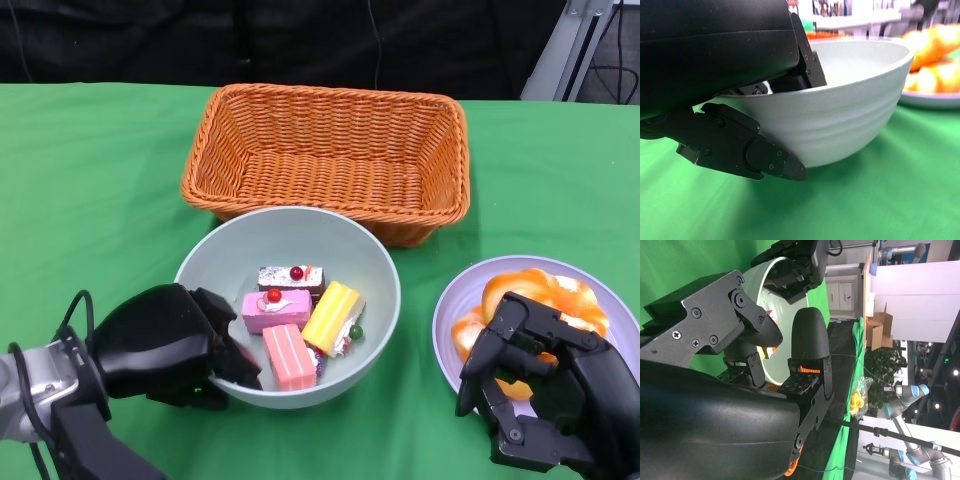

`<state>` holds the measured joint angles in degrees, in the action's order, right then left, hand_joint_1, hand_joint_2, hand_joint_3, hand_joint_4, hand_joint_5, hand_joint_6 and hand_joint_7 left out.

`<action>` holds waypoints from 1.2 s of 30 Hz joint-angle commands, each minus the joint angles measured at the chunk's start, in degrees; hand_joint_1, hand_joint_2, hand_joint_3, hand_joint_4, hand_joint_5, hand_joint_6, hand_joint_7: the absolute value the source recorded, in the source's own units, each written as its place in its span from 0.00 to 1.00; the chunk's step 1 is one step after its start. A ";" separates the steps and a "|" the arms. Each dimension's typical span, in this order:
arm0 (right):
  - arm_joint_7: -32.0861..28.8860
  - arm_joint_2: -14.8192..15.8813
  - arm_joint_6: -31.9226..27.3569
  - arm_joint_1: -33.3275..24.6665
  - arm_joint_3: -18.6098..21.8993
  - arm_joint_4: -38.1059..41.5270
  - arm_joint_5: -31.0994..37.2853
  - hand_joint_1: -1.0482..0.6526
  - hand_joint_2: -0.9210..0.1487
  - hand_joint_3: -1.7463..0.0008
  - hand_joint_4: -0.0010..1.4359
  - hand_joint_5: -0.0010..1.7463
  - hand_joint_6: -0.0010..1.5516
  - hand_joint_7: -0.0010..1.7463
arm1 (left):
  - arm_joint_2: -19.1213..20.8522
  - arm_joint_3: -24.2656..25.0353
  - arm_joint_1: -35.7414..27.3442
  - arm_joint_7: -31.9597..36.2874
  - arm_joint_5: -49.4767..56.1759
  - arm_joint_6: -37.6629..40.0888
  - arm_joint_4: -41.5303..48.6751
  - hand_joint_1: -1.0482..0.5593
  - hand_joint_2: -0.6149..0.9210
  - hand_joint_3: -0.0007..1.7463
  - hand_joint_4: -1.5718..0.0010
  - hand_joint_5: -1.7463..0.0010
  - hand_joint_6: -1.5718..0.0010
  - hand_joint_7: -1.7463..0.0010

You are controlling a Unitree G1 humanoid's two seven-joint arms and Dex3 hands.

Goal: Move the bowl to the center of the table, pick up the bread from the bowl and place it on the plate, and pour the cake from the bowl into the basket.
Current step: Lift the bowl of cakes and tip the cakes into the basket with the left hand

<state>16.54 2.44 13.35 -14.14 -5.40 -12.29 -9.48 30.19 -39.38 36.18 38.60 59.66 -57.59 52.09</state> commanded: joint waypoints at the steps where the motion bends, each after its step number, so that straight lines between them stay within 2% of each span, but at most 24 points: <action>1: -0.29 0.21 0.45 -0.37 -0.08 -0.97 0.11 0.63 0.36 0.27 0.52 0.97 0.42 0.87 | 0.62 0.50 0.14 2.02 -1.31 -3.25 0.78 0.50 1.00 0.04 0.58 0.00 0.59 0.19; 3: -0.38 0.23 0.27 -0.39 -0.15 -1.05 0.22 0.63 0.36 0.27 0.52 0.97 0.42 0.87 | 1.10 1.14 0.17 0.00 -3.53 -6.59 1.00 0.49 1.00 0.08 0.57 0.00 0.61 0.13; 6: -0.43 0.26 0.24 -0.31 -0.17 -0.97 0.29 0.63 0.36 0.27 0.53 0.97 0.42 0.87 | 1.88 2.22 -0.25 -3.10 -6.63 -10.29 0.42 0.48 1.00 0.12 0.56 0.00 0.62 0.10; 11: -0.35 0.29 0.25 -0.28 -0.15 -0.92 0.09 0.62 0.36 0.27 0.53 0.96 0.42 0.86 | 2.94 4.84 -1.83 -6.06 -9.05 -13.38 -2.39 0.46 1.00 0.16 0.56 0.00 0.60 0.13; 12: -0.37 0.26 0.18 -0.30 -0.15 -0.97 0.00 0.62 0.36 0.27 0.53 0.96 0.43 0.86 | 3.51 5.76 -2.56 -6.09 -9.54 -14.58 -3.96 0.45 1.00 0.16 0.54 0.01 0.56 0.20; 14: -0.48 0.20 0.16 -0.38 -0.21 -1.14 0.05 0.62 0.36 0.27 0.53 0.96 0.43 0.86 | 4.45 7.70 -4.00 -6.48 -10.68 -16.39 -6.73 0.45 1.00 0.16 0.53 0.03 0.53 0.26; 18: -0.31 0.22 -0.39 -0.39 -0.34 -1.50 -0.41 0.61 0.37 0.27 0.53 0.96 0.43 0.86 | 5.20 11.27 -5.90 -9.70 -14.29 -17.64 -10.06 0.46 1.00 0.17 0.52 0.03 0.52 0.29; 24: 0.39 0.39 -0.08 -0.16 -0.48 -0.79 -0.71 0.63 0.37 0.26 0.52 0.97 0.43 0.86 | 3.82 15.98 -7.49 -15.26 -21.46 -17.58 -11.97 0.45 0.98 0.23 0.51 0.05 0.50 0.32; 30: 0.33 0.48 -0.22 -0.21 -0.60 -0.98 -0.17 0.62 0.37 0.26 0.51 0.98 0.42 0.88 | 1.46 18.80 -7.83 -21.37 -29.91 -16.78 -13.67 0.44 0.97 0.28 0.53 0.02 0.54 0.29; 32: 0.57 0.51 -0.17 -0.12 -0.59 -0.80 -0.43 0.62 0.37 0.26 0.51 0.98 0.42 0.88 | 0.28 18.97 -7.88 -24.62 -34.85 -15.59 -14.41 0.47 0.87 0.42 0.53 0.00 0.54 0.26; 33: 0.71 0.56 -0.14 -0.05 -0.64 -0.65 -0.42 0.62 0.37 0.26 0.51 0.98 0.42 0.88 | -0.49 18.95 -7.66 -26.59 -37.77 -14.32 -15.04 0.48 0.85 0.45 0.53 0.00 0.54 0.26; 34: 0.75 0.62 -0.14 -0.01 -0.72 -0.59 -0.24 0.62 0.37 0.25 0.51 0.98 0.42 0.88 | -1.16 19.02 -7.43 -28.42 -40.16 -13.19 -15.62 0.47 0.84 0.47 0.53 0.00 0.59 0.16; 36: 0.80 0.63 -0.16 0.08 -0.88 -0.34 0.06 0.63 0.37 0.25 0.51 0.98 0.42 0.88 | -2.54 18.95 -6.46 -32.58 -45.07 -10.88 -16.64 0.47 0.85 0.48 0.54 0.00 0.64 0.06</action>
<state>17.33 2.50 13.27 -14.16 -6.37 -13.15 -9.42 28.01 -21.30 28.33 8.24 18.57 -69.65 36.51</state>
